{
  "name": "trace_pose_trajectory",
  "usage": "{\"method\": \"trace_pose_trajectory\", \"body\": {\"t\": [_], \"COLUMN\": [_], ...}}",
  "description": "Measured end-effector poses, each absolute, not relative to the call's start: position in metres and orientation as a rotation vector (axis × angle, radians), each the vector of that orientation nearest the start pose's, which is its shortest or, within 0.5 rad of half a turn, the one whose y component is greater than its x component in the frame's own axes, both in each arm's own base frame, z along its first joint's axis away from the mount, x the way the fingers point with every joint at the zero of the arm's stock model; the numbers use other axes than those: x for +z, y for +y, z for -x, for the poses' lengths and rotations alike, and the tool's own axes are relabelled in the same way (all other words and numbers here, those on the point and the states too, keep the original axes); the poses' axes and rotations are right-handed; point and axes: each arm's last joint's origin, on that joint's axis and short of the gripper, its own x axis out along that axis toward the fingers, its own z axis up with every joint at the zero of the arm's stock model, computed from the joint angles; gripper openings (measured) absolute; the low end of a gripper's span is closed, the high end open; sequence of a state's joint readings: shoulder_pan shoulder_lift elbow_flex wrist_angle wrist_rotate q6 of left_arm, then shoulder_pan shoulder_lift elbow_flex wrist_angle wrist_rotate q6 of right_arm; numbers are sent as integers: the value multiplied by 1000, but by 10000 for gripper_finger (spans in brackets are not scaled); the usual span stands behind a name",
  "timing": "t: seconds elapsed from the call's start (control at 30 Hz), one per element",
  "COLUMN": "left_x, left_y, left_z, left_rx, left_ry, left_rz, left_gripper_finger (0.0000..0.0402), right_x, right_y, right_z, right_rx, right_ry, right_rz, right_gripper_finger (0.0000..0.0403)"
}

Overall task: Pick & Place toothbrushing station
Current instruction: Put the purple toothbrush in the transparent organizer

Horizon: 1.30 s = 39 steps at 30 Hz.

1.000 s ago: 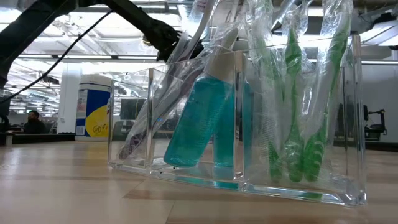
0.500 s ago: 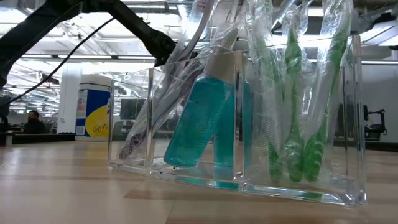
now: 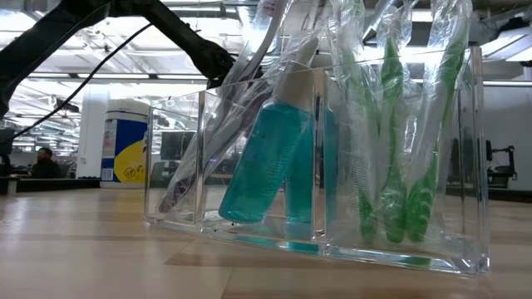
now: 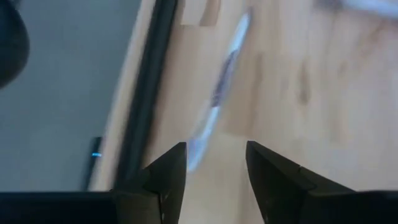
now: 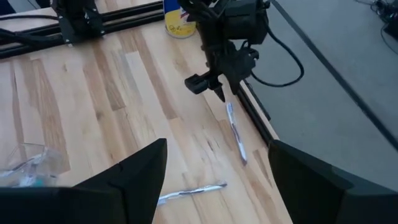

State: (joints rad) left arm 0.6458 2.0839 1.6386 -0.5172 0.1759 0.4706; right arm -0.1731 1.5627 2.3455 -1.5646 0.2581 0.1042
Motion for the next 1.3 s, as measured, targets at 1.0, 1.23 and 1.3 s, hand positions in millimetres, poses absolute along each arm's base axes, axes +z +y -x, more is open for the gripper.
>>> {"method": "trace_pose_trajectory", "body": {"t": [1.0, 1.23, 1.3], "left_x": [277, 338, 356], "left_y": [222, 200, 196], "left_z": [-384, -361, -350], "left_rx": [89, 84, 100], "left_ry": [536, 415, 377], "left_rz": [651, 531, 512], "left_gripper_finger": [18, 84, 101], "right_x": [440, 334, 298], "right_y": [-86, -91, -87], "right_z": [-238, -226, -222], "right_rx": [-443, -487, -434], "right_ry": [1097, 1295, 1260], "right_rz": [-267, -602, -756], "right_gripper_finger": [169, 191, 198]}}
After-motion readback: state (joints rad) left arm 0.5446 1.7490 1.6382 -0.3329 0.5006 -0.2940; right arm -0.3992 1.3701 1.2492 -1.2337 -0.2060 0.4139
